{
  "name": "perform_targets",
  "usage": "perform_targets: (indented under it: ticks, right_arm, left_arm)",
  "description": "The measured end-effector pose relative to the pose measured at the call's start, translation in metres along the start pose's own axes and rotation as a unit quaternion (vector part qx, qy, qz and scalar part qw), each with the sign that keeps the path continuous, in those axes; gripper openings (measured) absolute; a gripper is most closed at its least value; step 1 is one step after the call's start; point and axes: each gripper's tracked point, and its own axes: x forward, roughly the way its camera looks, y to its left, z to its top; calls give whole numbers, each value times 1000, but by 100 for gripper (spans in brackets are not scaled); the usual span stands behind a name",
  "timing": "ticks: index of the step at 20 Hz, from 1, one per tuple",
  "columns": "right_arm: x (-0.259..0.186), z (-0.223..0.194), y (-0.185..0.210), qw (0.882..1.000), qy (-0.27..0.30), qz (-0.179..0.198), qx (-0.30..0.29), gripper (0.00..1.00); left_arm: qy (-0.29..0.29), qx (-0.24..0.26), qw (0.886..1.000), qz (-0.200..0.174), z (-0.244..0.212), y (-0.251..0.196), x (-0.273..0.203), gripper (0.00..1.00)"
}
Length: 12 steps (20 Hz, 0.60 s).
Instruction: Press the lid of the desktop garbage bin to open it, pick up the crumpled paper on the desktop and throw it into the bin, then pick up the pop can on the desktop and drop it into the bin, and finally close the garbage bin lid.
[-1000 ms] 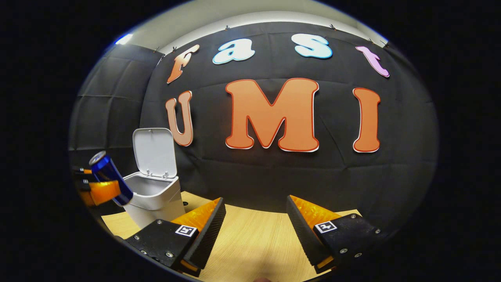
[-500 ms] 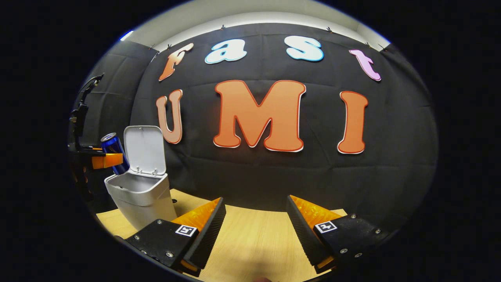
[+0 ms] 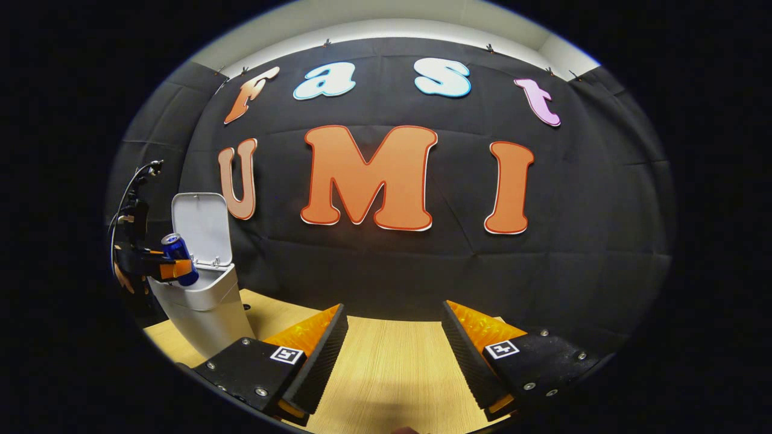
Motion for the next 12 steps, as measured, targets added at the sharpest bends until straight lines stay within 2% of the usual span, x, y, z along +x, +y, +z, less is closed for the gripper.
perform_targets:
  ticks: [7, 12]
  right_arm:
    - [0, 1, 1, 1000, -1, 5, 2, 93]
    - [0, 8, -1, 1000, -7, 8, 3, 93]
  left_arm:
    - [-33, 15, 999, -2, 30, -5, -7, 90]
    - [-82, -4, 997, -3, 95, 4, -19, 90]
